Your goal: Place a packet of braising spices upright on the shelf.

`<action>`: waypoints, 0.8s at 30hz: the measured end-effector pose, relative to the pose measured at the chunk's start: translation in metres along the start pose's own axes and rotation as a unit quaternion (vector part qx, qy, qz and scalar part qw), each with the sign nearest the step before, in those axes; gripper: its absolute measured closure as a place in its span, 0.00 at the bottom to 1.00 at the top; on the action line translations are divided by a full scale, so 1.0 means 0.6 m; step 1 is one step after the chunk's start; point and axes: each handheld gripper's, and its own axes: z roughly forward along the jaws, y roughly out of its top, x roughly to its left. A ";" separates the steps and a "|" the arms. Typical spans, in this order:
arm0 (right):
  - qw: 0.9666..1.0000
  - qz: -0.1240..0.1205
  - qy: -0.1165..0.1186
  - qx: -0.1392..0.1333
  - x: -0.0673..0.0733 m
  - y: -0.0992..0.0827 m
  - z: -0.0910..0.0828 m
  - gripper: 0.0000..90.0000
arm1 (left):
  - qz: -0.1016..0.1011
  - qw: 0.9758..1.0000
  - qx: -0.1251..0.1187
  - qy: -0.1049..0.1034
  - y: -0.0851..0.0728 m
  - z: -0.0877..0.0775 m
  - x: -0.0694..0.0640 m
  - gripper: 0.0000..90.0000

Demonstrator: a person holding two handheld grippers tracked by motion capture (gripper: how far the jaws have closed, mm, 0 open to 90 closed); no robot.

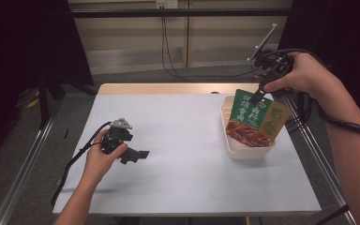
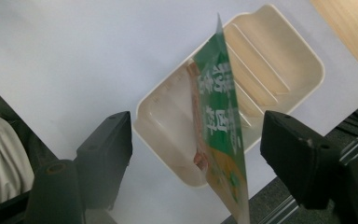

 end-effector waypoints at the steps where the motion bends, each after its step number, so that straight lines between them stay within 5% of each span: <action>1: 1.000 -0.001 0.003 0.002 0.003 0.001 0.000 0.27 | -0.001 1.000 0.000 0.000 0.000 0.001 -0.001 0.01; 24: 0.998 -0.055 0.031 0.007 0.064 0.020 0.053 0.23 | 0.002 1.000 -0.001 -0.003 -0.003 -0.002 -0.006 0.01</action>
